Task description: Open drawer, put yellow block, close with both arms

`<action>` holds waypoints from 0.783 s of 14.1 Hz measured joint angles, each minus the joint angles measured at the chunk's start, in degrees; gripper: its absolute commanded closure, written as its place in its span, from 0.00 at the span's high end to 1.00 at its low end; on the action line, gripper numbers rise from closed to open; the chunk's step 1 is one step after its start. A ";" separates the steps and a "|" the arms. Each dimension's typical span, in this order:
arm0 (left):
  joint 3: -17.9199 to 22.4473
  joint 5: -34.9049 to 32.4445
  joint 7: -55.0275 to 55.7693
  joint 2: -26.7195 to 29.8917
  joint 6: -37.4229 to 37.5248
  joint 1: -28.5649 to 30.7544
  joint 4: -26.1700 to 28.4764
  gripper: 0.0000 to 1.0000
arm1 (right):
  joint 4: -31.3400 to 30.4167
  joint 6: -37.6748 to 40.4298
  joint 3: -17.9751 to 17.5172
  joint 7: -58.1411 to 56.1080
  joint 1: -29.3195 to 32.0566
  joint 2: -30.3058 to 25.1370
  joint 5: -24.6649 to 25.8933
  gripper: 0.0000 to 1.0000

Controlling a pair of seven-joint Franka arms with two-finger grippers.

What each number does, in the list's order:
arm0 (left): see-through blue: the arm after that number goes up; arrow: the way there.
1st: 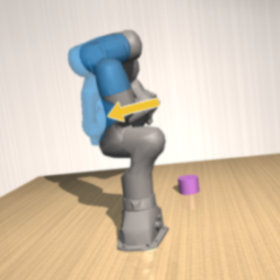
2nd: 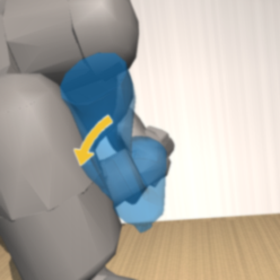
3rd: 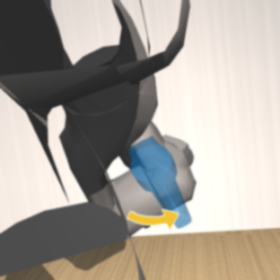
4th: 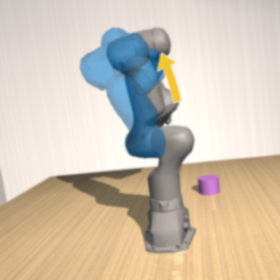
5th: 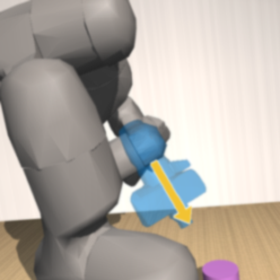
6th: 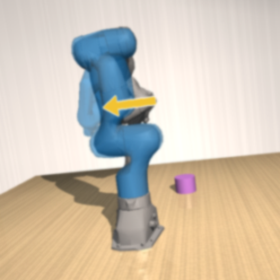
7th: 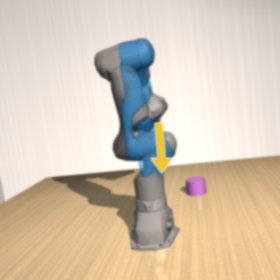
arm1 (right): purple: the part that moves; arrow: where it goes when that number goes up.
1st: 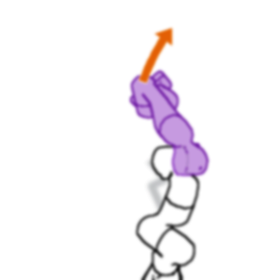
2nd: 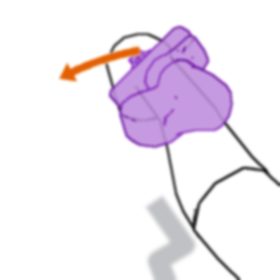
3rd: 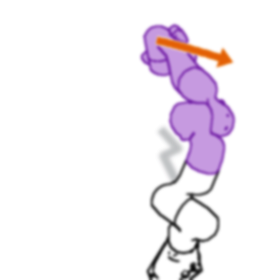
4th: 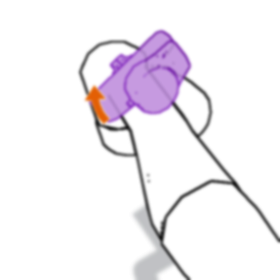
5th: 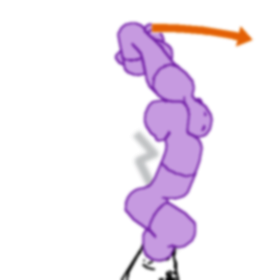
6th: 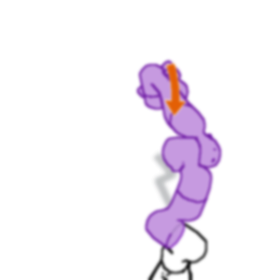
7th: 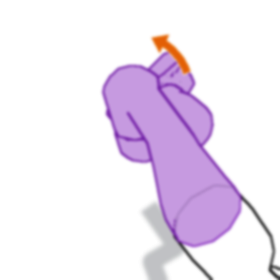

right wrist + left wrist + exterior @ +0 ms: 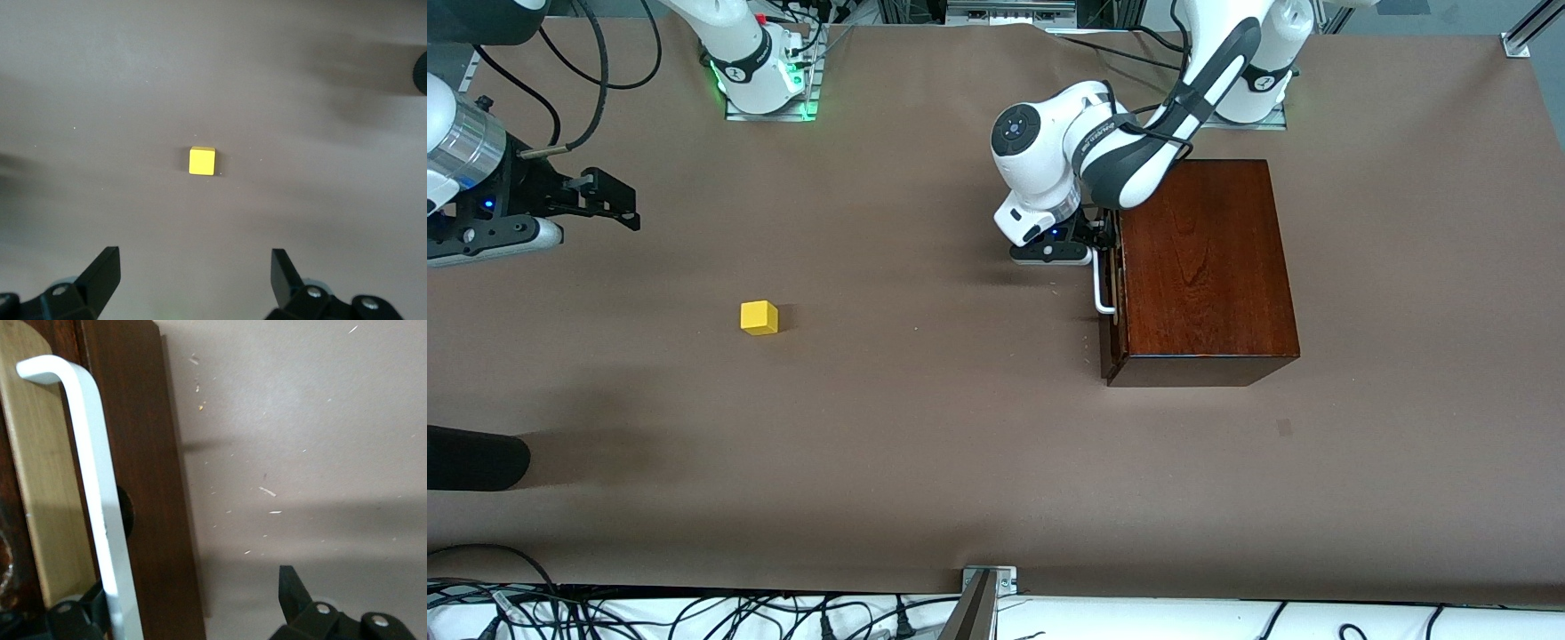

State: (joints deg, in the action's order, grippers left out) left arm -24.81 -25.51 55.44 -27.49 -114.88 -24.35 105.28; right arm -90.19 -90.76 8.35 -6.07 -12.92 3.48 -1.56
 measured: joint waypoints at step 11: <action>0.08 -0.02 6.79 -1.05 -7.04 -1.91 -1.64 1.00 | 0.00 -3.41 0.41 -0.13 0.70 0.96 0.70 1.00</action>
State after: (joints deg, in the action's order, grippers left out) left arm -24.73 -25.54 62.22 -28.54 -121.92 -26.26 103.64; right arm -90.19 -94.18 8.76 -6.20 -12.22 4.44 -0.87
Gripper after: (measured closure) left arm 0.000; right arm 0.000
